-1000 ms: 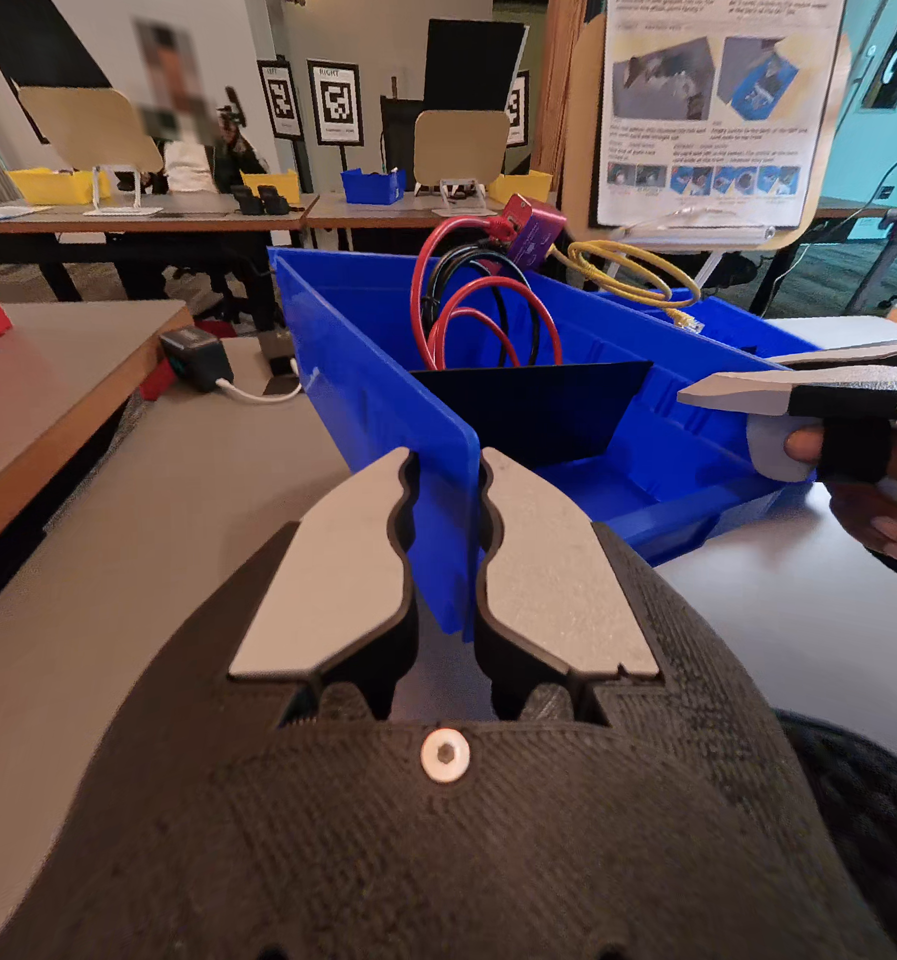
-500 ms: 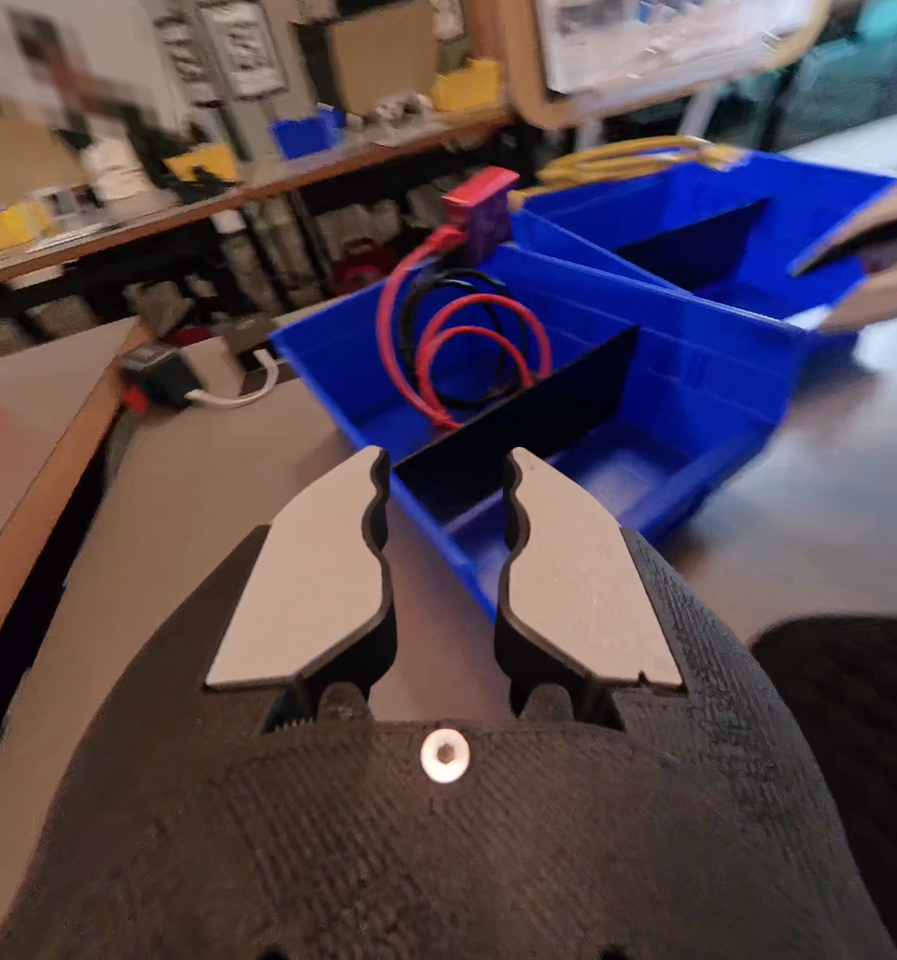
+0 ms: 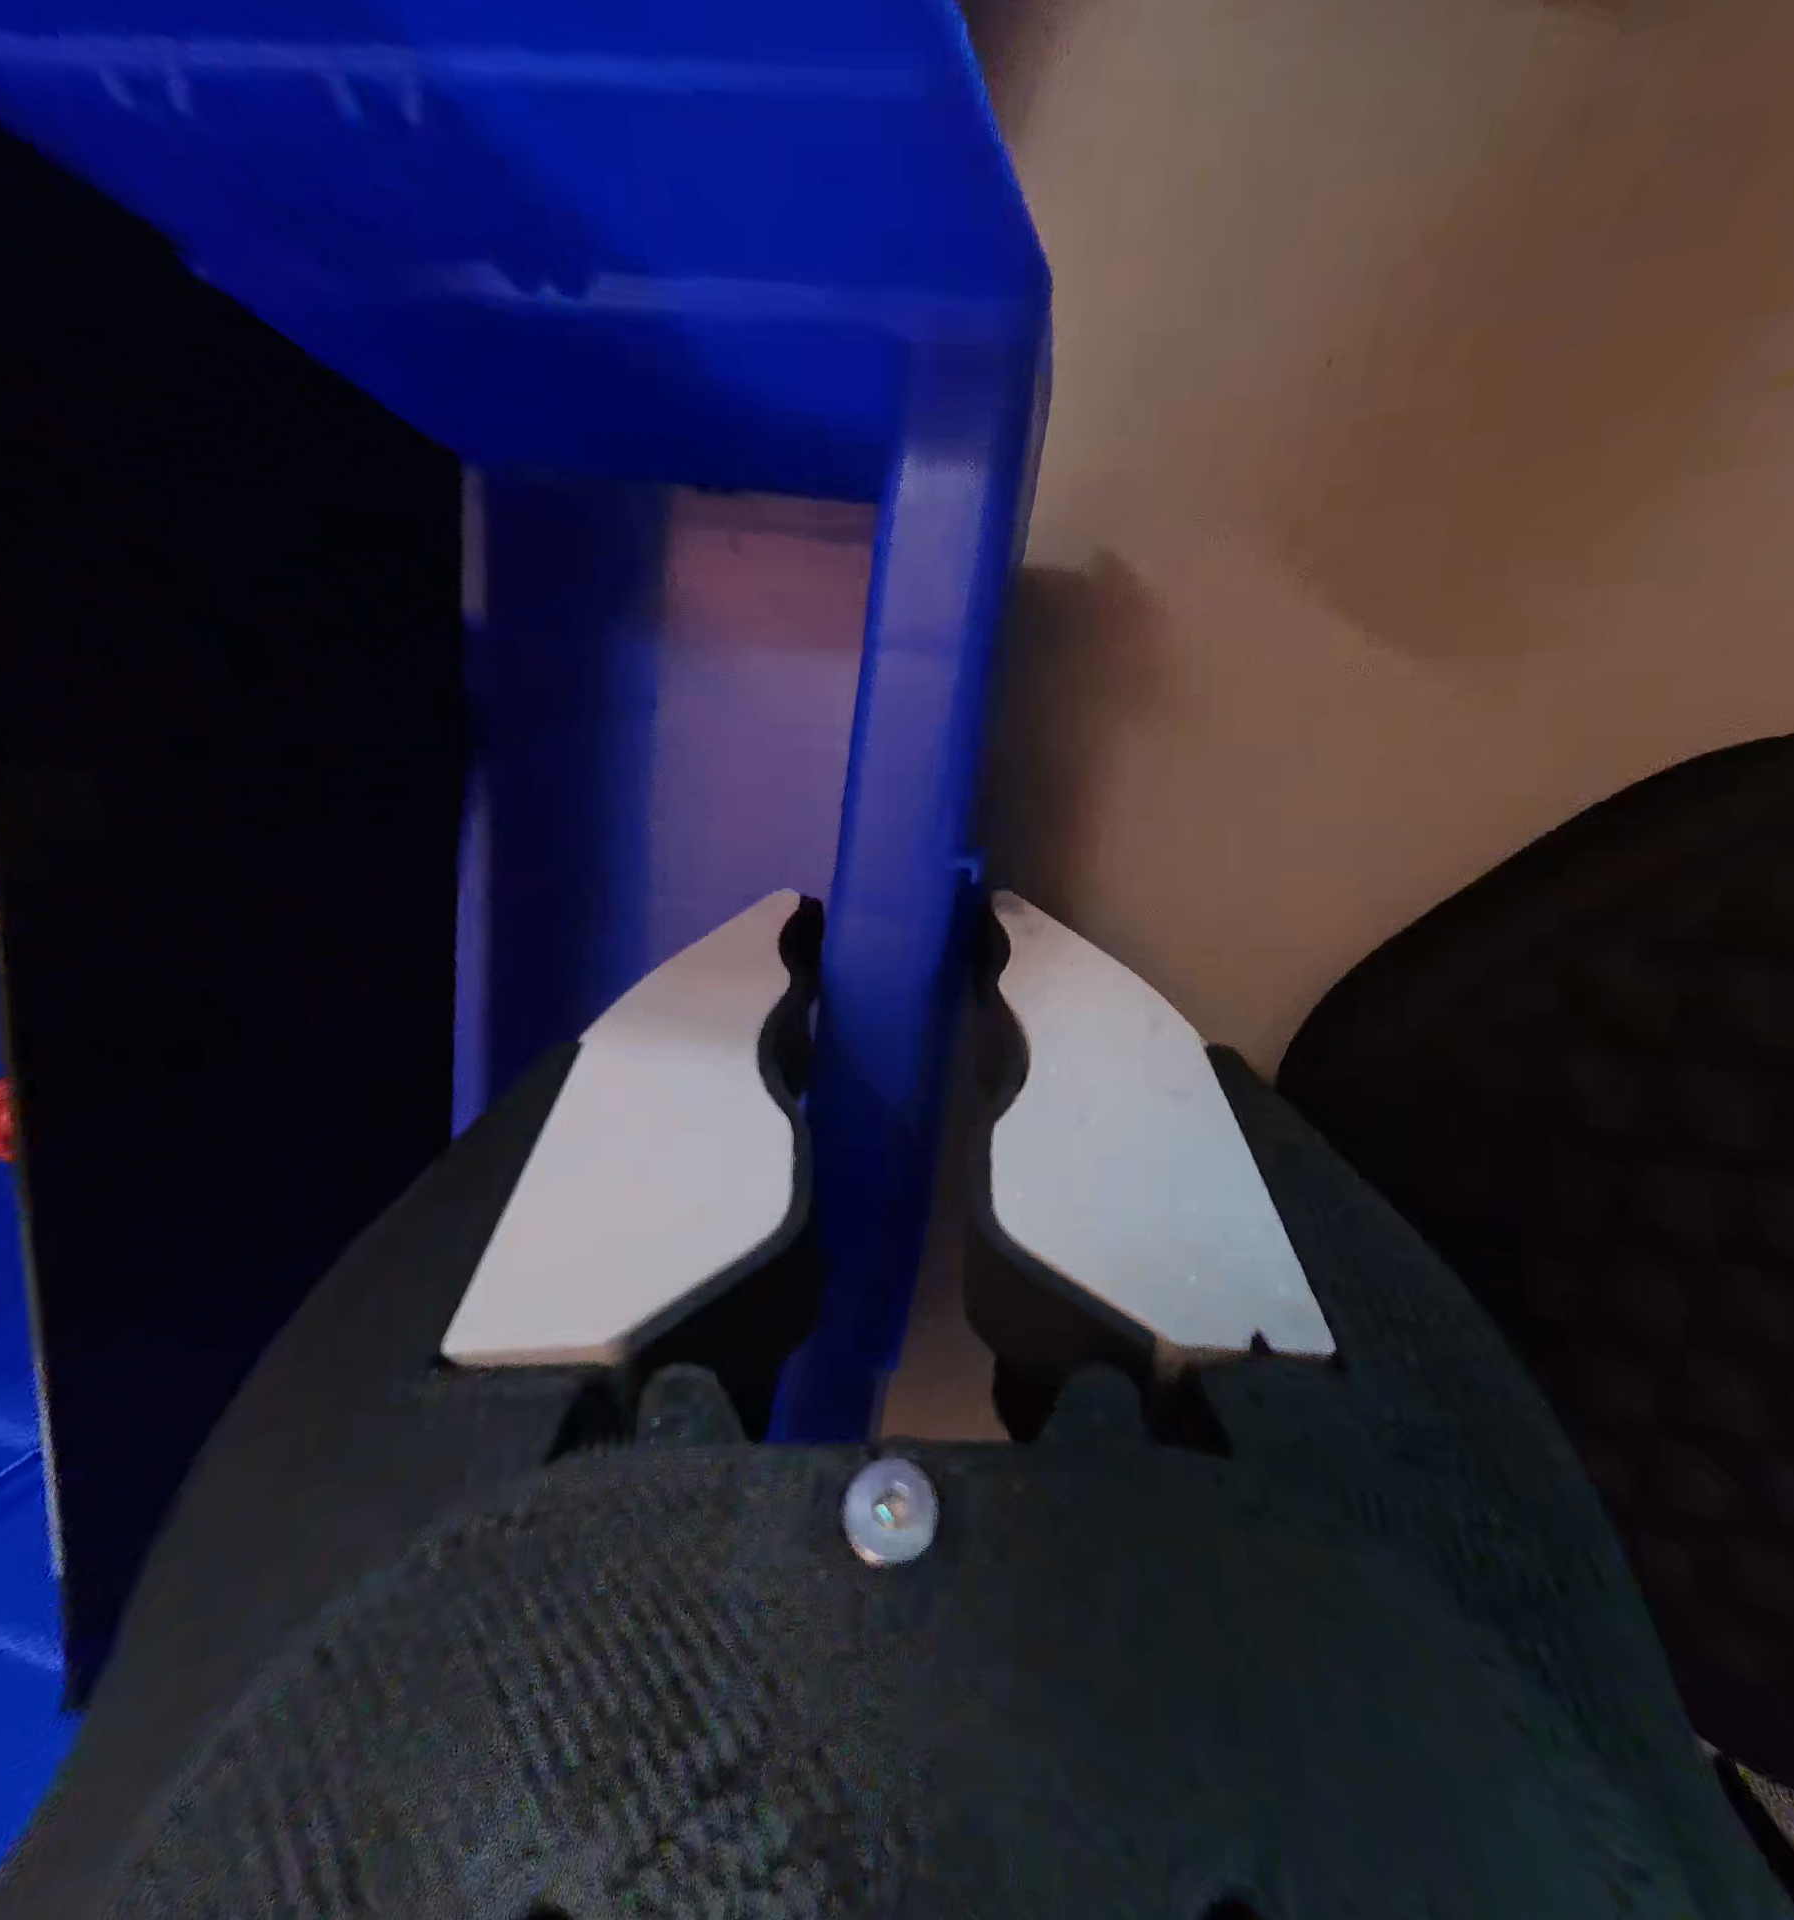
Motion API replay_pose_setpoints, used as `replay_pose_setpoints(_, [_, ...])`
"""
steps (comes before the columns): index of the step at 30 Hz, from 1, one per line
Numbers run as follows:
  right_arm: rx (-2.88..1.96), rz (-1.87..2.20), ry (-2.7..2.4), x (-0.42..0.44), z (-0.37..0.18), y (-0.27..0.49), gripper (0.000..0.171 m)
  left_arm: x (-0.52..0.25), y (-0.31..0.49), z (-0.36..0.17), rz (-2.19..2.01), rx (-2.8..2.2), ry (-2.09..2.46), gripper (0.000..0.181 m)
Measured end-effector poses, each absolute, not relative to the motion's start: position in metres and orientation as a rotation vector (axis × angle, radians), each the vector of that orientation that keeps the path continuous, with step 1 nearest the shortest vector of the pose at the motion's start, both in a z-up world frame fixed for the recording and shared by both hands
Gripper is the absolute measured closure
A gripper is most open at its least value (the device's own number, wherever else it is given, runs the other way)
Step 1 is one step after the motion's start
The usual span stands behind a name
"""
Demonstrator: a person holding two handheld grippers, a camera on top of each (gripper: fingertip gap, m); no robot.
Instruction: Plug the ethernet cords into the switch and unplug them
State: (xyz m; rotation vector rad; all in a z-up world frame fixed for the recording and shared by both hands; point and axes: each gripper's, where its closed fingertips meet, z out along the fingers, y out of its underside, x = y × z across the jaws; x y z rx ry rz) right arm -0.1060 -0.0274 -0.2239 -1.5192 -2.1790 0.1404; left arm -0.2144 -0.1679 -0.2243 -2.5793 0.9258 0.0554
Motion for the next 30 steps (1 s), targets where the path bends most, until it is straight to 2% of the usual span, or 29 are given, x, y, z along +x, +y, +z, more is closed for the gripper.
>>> replay_pose_setpoints(15, [-1.767, -0.037, -1.953, 0.123, -0.225, 0.03, 0.138, -0.22, -0.142, -0.223, 0.115, -2.507, 0.82, 0.151])
replay_pose_setpoints(21, [-1.763, -0.175, -1.919, 0.15, -0.223, 0.077, 0.138, -0.236, -0.107, -0.222, 0.183, -2.493, 0.762, 0.151])
replay_pose_setpoints(24, [-1.795, -0.24, -1.843, 0.156, -0.217, 0.098, 0.125, -0.25, -0.09, -0.221, 0.217, -2.472, 0.687, 0.149])
replay_pose_setpoints(30, [-1.752, 0.195, -1.556, 0.123, -0.165, 0.074, 0.124, -0.236, -0.086, -0.187, 0.067, -2.357, 0.627, 0.145])
